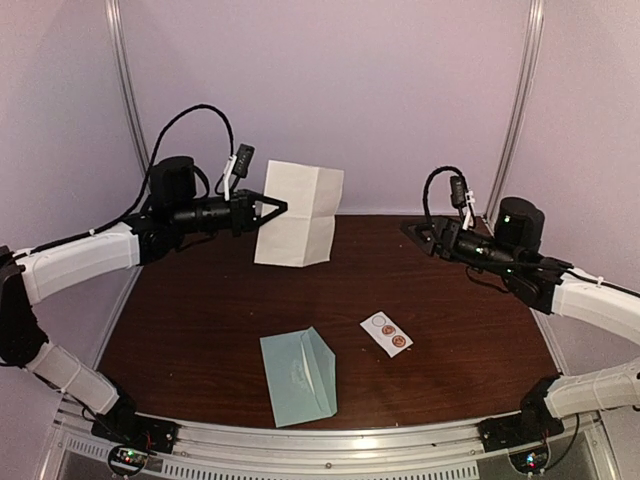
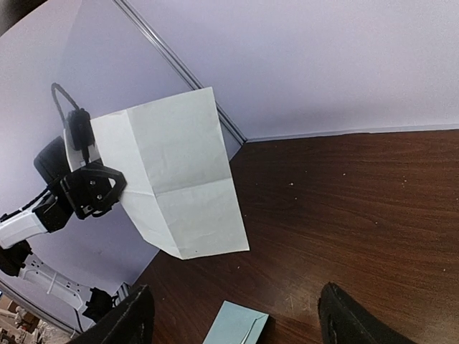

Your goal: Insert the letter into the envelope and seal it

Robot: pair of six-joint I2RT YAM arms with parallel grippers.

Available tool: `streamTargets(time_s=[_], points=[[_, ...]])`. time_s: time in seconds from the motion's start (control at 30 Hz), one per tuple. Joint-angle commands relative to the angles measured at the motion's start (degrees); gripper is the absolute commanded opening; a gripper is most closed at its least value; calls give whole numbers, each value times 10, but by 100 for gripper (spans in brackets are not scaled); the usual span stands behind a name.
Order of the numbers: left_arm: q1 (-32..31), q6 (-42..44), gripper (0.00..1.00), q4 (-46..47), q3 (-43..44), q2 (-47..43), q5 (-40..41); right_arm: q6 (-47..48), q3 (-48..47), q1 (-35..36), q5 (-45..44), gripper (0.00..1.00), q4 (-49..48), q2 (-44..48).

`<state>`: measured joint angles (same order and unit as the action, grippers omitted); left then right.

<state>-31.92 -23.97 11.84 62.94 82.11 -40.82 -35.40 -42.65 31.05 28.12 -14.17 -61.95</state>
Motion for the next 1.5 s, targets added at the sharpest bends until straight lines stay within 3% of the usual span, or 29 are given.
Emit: streamTargets(time_s=[0.0, 0.4, 1.03, 1.47], points=[[3, 19, 0, -3, -15, -17, 69, -7, -9, 19, -67, 80, 22, 7], [-6, 15, 0, 6, -17, -8, 48, -12, -87, 125, -87, 81, -12, -98], [-53, 46, 0, 16, -9, 4, -28, -10, -135, 149, -35, 87, -95, -203], [-63, 40, 0, 43, -11, 12, -88, -12, -143, 152, 42, 82, -142, -221]])
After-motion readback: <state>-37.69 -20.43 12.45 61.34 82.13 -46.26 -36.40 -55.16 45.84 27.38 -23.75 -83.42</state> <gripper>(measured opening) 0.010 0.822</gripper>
